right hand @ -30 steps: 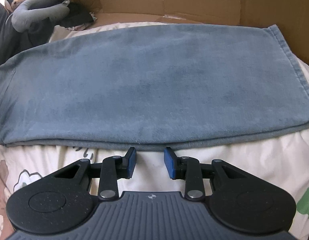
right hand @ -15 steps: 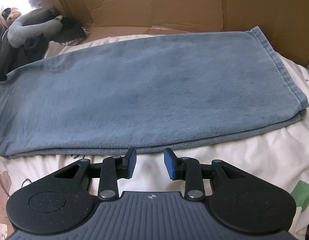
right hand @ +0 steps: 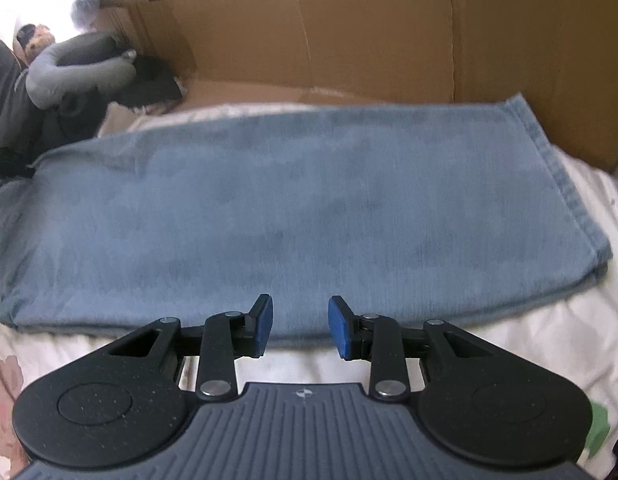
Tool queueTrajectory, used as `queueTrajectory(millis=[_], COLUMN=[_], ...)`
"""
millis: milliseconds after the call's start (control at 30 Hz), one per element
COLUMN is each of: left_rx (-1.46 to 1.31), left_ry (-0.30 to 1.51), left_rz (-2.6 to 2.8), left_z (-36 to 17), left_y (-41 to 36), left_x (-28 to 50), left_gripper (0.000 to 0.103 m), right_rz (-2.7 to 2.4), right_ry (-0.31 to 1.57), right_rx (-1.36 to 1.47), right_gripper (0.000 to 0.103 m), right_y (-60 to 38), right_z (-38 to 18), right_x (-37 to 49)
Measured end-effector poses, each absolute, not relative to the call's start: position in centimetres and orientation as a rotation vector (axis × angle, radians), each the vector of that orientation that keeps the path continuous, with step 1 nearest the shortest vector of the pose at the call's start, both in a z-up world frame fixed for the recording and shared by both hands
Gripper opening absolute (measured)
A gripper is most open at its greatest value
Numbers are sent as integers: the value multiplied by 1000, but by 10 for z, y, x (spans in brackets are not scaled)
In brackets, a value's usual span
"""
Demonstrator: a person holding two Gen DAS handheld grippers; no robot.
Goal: Fold clothes
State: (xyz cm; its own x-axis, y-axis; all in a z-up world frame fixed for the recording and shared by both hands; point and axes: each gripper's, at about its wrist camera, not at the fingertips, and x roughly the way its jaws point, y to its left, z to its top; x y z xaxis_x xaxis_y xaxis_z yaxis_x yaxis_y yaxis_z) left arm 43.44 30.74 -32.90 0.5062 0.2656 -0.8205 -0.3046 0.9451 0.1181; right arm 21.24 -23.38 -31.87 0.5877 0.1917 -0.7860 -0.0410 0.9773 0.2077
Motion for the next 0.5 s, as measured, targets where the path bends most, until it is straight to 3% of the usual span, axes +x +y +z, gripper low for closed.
queueTrajectory(millis=[233, 500], left_rx=[-81, -85], left_ry=[989, 988], left_rz=[297, 315], left_z=[-283, -258], left_y=[341, 366], left_x=[411, 345], left_gripper=[4, 16], right_rz=[120, 70], right_ry=[918, 917], right_rx=[141, 107], right_gripper=[41, 43], right_y=[-235, -236], right_z=[-323, -328], right_x=[228, 228])
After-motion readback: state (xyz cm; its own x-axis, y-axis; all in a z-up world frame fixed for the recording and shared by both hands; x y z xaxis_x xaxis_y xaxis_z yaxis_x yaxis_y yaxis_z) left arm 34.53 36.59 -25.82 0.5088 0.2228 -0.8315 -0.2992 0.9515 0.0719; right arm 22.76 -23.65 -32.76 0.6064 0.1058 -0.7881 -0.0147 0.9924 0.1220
